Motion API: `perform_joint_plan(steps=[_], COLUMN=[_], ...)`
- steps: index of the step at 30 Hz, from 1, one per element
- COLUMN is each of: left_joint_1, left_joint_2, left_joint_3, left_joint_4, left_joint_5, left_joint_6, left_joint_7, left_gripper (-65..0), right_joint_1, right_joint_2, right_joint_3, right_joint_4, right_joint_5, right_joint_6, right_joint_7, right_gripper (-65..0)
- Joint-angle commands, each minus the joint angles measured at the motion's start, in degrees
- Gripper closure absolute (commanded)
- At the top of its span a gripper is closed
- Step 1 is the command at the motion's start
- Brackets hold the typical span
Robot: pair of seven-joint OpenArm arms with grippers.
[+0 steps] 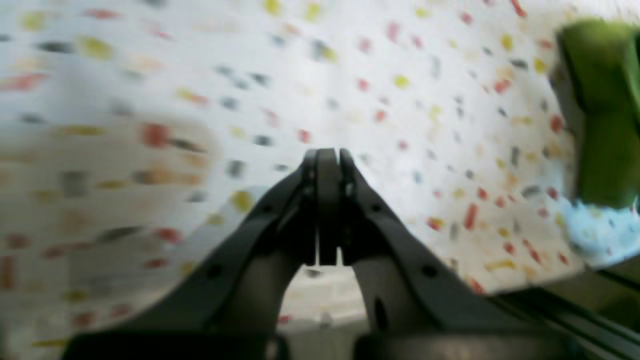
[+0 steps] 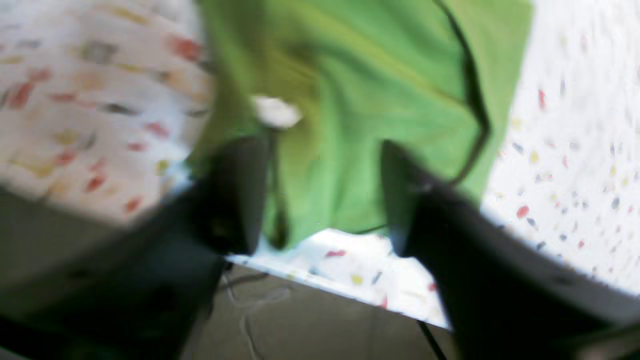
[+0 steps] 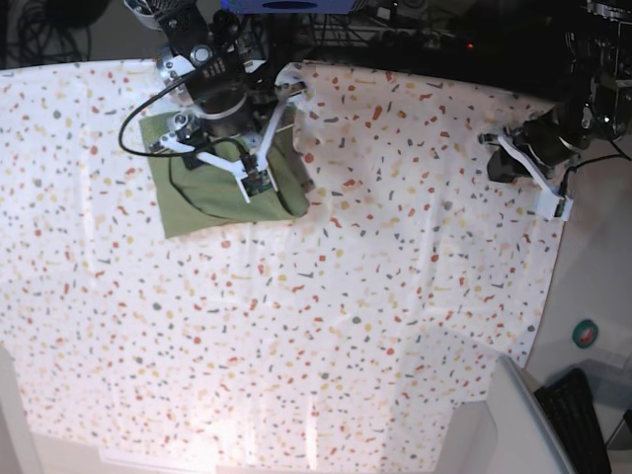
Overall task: Layout the t-shirt on the table in an organized manner, then fold the t-shirt properly
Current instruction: 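Release with the left gripper and press the bundle with the right gripper, then grasp the folded bundle edge with the right gripper and lift it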
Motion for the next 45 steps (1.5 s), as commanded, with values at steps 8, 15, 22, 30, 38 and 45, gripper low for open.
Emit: perform_joint_plan(steps=[8,15,22,30,38,45], left_joint_1=[0.0,0.8,0.7,0.8,0.7,0.7], left_joint_2=[-1.7,-1.8,-1.6,-1.6,-1.4,-1.4], left_joint_3=[-5.3,-5.3,-5.1,-5.0,-5.0,-5.0], left_joint_4=[0.7,0.7,0.7,0.7,0.7,0.6], left_joint_5=[-0.6,-0.6,-0.6,-0.6,-0.6,-0.6], left_joint_6=[-0.4,-0.4,-0.4,-0.4,-0.4,-0.4], left_joint_7=[-0.9,-0.9,-0.9,-0.9,-0.9,-0.9], left_gripper=[0.0,0.0,0.0,0.0,0.0,0.0], right_joint_1=[-0.5,-2.1,-2.7,-3.7,-3.3,-1.1], right_joint_2=[-0.4,-1.6,-1.8,-1.8,-1.8,-1.5], right_joint_3=[-0.9,4.6,4.5,4.4,4.4,4.7], right_joint_4=[-2.3,-3.8,-4.8,-4.4,-5.1,-7.8], right_joint_5=[-0.5,-0.4,-0.3,-0.2,-0.1,9.3], right_joint_6=[-0.5,-0.5,-0.5,-0.3,-0.2,-0.2], right_joint_7=[-0.1,0.3,0.3,0.3,0.4,0.1], right_gripper=[-35.7,-21.3,-21.3,-39.6,-37.4,-9.9])
